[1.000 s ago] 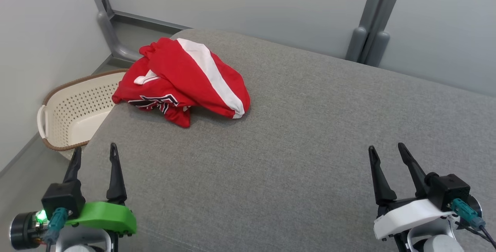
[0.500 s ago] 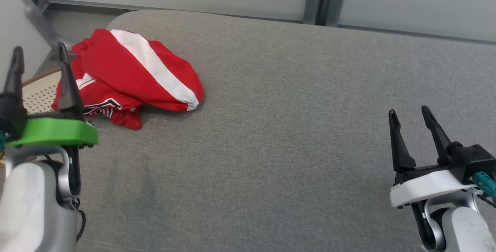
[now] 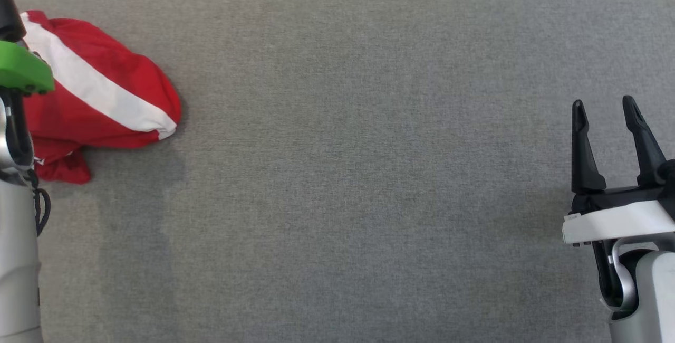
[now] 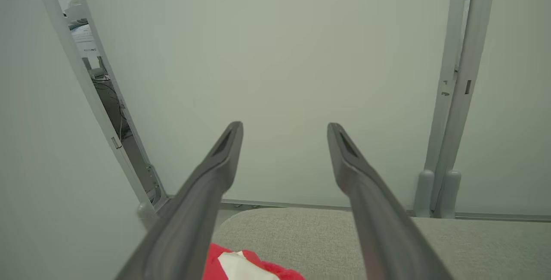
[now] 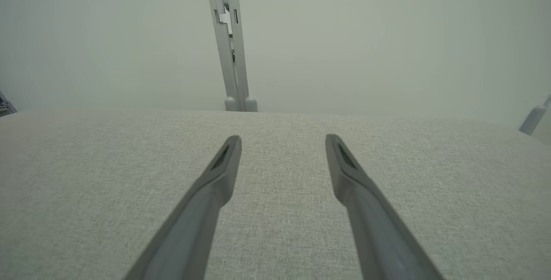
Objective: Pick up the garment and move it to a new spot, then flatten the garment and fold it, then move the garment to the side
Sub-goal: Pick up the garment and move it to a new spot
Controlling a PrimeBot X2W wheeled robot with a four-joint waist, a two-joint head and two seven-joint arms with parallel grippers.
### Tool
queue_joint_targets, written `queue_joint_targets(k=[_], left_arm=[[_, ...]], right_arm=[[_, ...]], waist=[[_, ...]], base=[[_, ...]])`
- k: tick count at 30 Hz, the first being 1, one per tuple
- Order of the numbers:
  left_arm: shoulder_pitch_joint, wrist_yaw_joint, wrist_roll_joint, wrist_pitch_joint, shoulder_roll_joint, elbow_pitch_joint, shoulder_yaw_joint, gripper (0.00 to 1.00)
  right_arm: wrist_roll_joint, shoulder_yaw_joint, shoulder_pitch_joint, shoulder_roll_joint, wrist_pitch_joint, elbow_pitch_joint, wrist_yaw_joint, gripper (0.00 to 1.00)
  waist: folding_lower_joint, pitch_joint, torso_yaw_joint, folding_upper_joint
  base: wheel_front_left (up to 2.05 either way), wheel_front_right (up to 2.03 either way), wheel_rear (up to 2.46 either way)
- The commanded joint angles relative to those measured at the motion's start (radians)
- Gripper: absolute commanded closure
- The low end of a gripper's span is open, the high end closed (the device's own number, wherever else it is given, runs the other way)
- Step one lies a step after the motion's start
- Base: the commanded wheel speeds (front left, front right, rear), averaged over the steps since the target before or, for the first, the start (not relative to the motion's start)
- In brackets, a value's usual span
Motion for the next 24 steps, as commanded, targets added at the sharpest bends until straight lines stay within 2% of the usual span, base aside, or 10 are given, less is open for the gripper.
queue_joint_targets(k=[1, 6, 15, 23, 24], left_arm=[[-0.029, -0.006, -0.006, 0.016, 0.013, 0.029, 0.003, 0.0], [-0.082, -0.021, -0.018, 0.058, 0.034, 0.152, -0.002, 0.0], [-0.04, 0.008, -0.038, 0.223, 0.027, 0.35, -0.018, 0.0], [-0.002, -0.009, -0.062, 0.332, 0.032, 0.441, -0.034, 0.0], [0.003, -0.015, -0.064, 0.337, 0.032, 0.449, -0.036, 0.19]], right_arm=[[0.002, -0.005, -0.018, -0.001, -0.005, -0.008, 0.0, 0.0], [0.012, -0.01, -0.034, -0.011, -0.014, -0.008, 0.0, 0.0], [0.009, 0.001, -0.041, -0.006, -0.017, 0.011, 0.0, 0.0], [0.016, 0.017, -0.042, -0.004, -0.01, 0.024, 0.0, 0.0], [0.017, 0.019, -0.042, -0.004, -0.009, 0.026, 0.0, 0.0]], waist=[[-0.0002, 0.105, -0.093, 0.0], [-0.0002, 0.14, -0.103, 0.0], [-0.0002, 0.131, -0.103, 0.0], [-0.0002, 0.105, -0.105, 0.0], [-0.0002, 0.102, -0.107, 0.0]], base=[[0.0, 0.0, 0.0], [0.0, 0.0, 0.0], [0.0, 0.0, 0.0], [0.0, 0.0, 0.0], [0.0, 0.0, 0.0]])
